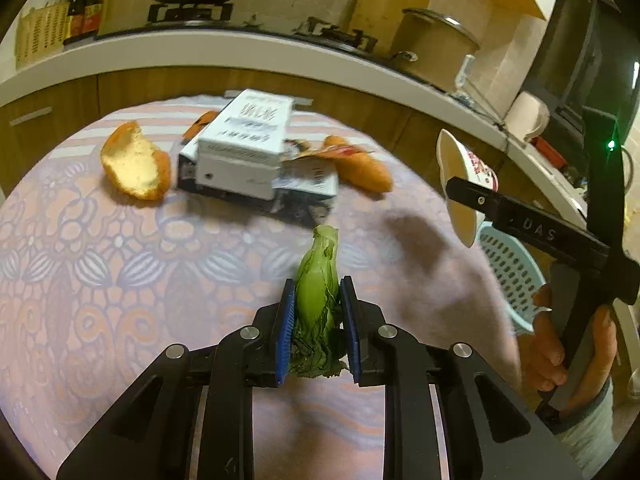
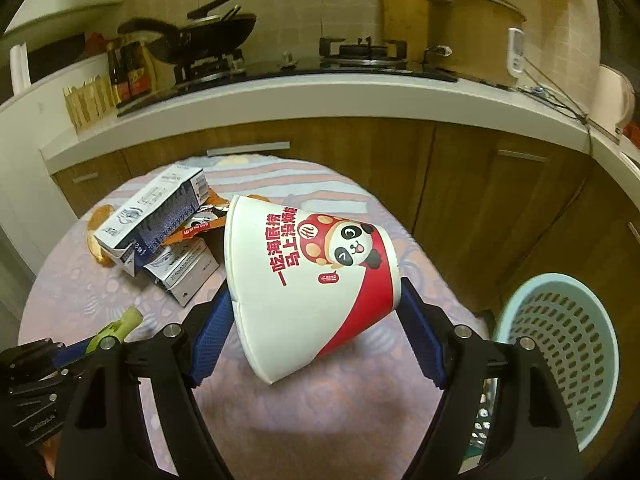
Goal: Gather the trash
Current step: 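Carry vegetable and paper bucket to the basket and open both tools, then withdraw both open tools from the basket toward the table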
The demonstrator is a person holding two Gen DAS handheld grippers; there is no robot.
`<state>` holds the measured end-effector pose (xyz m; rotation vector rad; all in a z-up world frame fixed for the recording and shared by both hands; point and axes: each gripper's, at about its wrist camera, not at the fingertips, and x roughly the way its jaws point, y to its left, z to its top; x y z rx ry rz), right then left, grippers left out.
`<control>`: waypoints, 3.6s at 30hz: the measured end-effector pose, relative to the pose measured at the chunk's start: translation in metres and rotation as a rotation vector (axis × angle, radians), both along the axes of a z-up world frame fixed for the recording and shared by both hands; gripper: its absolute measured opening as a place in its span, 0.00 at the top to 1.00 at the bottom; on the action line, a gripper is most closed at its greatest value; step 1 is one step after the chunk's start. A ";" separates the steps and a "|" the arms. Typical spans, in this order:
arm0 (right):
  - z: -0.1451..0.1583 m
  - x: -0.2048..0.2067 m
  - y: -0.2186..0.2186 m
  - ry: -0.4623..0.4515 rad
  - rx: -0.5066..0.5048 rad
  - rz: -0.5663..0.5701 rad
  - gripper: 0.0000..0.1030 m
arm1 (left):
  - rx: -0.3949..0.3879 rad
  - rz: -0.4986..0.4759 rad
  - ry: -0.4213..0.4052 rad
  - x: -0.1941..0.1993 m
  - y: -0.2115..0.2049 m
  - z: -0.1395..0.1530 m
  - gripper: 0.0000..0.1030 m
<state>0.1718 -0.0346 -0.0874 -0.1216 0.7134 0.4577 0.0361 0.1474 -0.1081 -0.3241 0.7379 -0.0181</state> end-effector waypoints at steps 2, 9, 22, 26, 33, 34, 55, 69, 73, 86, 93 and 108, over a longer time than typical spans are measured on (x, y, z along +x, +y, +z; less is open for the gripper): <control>0.006 -0.005 -0.010 -0.016 -0.001 -0.017 0.28 | -0.003 -0.018 -0.018 -0.001 -0.009 0.008 0.80; 0.022 -0.019 -0.061 0.001 0.018 -0.092 0.28 | 0.022 -0.126 -0.063 0.011 -0.062 0.032 0.80; 0.029 -0.022 -0.177 -0.001 0.046 -0.286 0.28 | 0.014 -0.358 -0.091 0.068 -0.181 0.050 0.80; 0.020 -0.016 -0.213 0.019 0.056 -0.350 0.28 | 0.000 -0.413 -0.076 0.087 -0.216 0.047 0.80; 0.001 -0.009 -0.264 0.066 0.061 -0.441 0.28 | -0.017 -0.473 -0.021 0.122 -0.268 0.023 0.80; -0.004 -0.008 -0.272 0.077 0.063 -0.452 0.28 | -0.016 -0.478 -0.011 0.126 -0.274 0.019 0.80; -0.076 0.016 -0.322 0.258 0.078 -0.564 0.27 | 0.003 -0.532 0.096 0.167 -0.324 -0.030 0.78; -0.061 0.010 -0.321 0.238 0.131 -0.559 0.22 | 0.001 -0.479 0.045 0.150 -0.300 -0.010 0.51; -0.044 0.007 -0.302 0.188 0.105 -0.522 0.22 | -0.011 -0.447 0.020 0.140 -0.284 -0.002 0.51; 0.006 -0.008 -0.186 0.048 0.042 -0.286 0.26 | -0.043 -0.196 -0.107 0.090 -0.163 0.050 0.51; 0.003 -0.005 -0.097 0.101 0.056 -0.141 0.32 | -0.075 -0.055 -0.117 0.063 -0.079 0.061 0.45; -0.022 0.009 0.031 0.058 0.051 0.046 0.32 | 0.041 0.185 -0.082 0.046 0.036 0.057 0.26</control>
